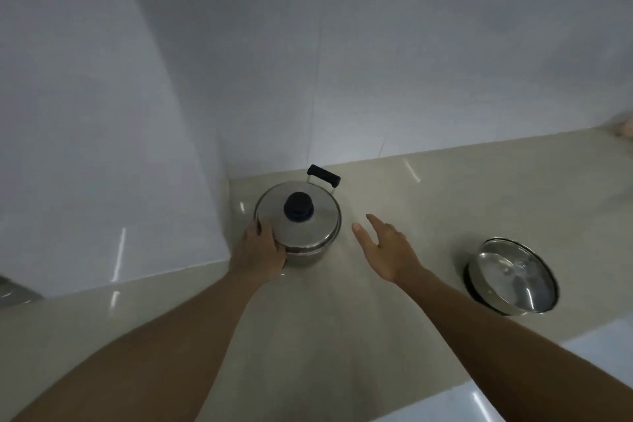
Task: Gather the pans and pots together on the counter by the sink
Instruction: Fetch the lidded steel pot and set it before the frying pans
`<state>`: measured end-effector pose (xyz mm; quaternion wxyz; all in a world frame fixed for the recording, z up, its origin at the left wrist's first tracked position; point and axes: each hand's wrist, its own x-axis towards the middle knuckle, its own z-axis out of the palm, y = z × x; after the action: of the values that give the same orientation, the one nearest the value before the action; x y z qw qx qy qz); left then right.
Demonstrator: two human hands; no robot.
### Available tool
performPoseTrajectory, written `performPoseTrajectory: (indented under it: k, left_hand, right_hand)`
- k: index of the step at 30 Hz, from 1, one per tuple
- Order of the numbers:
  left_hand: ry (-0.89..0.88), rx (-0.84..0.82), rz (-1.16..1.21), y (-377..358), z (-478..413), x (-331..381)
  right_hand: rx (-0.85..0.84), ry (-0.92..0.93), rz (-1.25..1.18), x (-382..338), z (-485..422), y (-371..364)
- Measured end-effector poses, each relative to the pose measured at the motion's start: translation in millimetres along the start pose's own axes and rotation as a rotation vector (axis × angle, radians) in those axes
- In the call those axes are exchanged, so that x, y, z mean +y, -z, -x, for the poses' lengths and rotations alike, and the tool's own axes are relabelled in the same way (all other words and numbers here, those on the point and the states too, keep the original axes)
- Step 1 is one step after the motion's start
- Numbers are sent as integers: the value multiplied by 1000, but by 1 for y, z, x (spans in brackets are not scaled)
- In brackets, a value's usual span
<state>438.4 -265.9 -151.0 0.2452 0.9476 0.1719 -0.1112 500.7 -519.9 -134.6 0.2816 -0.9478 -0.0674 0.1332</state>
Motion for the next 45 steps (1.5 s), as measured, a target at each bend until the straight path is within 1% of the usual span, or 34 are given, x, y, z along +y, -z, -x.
performPoseTrajectory:
  k: [3,6,10,13,16,19,21,25,28,29,30,34,36,38,41,45]
  left_hand:
    - [-8,-7,16,-1,-5,-2]
    - [-58,-46,15,6,-3,-15]
    - [-153,-92,-8,16,9,-32]
    - [-173,-20,-37,13,20,-38]
    - [-159,92,-28,5,31,-35]
    - [-74,250,26,-7,39,-26]
    - [0,323,22,-15,43,-20]
    - [140,311,57,-19,38,-8]
    - [203,281,185,-13,37,-5]
    - [224,246,250,-12,37,-7]
    - [232,219,262,-10,41,-7]
    - [241,147,147,-5,66,-23]
    - [208,124,88,-2,83,-36]
    - [204,151,75,3,104,-48]
    - [218,253,95,13,137,-71]
    - [252,299,201,28,195,-112]
  right_hand:
    - [-35,72,9,1,-29,0]
    - [-23,147,9,0,-53,-1]
    - [-49,224,-21,-2,-73,-10]
    - [-98,260,-59,-6,-81,-21]
    - [-98,292,-115,-11,-81,-35]
    - [1,290,-163,-13,-82,-46]
    - [33,288,-178,-12,-85,-49]
    - [29,349,-166,-7,-90,-49]
    - [36,381,-155,-7,-87,-48]
    - [40,387,-155,-7,-85,-48]
    - [44,394,-156,-7,-81,-48]
    - [41,414,-162,-12,-54,-54]
    - [40,424,-172,-18,-38,-60]
    - [28,430,-187,-30,-20,-67]
    - [16,458,-218,-52,7,-80]
    - [-34,503,-234,-90,52,-106]
